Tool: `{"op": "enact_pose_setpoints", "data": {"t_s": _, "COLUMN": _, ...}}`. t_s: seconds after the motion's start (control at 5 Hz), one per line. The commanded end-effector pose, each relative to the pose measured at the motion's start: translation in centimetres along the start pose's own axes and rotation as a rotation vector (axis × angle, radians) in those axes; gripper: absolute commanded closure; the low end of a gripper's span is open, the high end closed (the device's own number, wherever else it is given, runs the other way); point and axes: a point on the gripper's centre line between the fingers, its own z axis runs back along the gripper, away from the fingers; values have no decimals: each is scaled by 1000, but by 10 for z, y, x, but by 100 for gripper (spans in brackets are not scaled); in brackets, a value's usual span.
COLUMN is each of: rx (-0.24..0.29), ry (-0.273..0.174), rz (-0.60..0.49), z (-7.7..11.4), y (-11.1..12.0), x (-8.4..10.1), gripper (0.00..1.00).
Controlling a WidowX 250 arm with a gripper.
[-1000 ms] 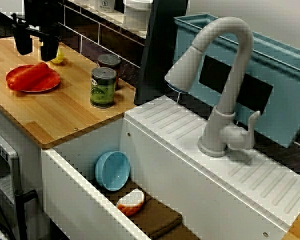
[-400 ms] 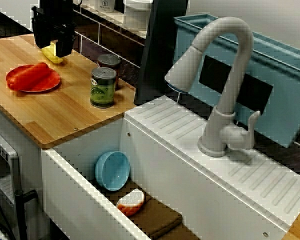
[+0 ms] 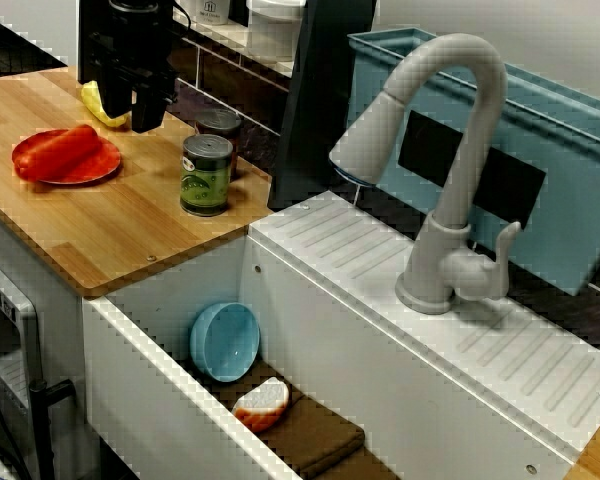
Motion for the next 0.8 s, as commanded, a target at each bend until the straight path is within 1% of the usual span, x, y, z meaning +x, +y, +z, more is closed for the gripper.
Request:
{"op": "enact_pose_setpoints", "data": {"t_s": 0.0, "rx": 0, "ry": -67, "rz": 23, "z": 18, "y": 1, "x": -3, "gripper": 100}}
{"op": "enact_pose_setpoints", "data": {"t_s": 0.2, "rx": -10, "ry": -65, "rz": 31, "z": 17, "y": 1, "x": -2, "gripper": 100}}
{"op": "enact_pose_setpoints", "data": {"t_s": 0.4, "rx": -40, "ry": -42, "rz": 31, "z": 15, "y": -4, "x": 0, "gripper": 100}}
{"op": "enact_pose_setpoints", "data": {"t_s": 0.6, "rx": -53, "ry": -39, "rz": 14, "z": 17, "y": -14, "x": -3, "gripper": 100}}
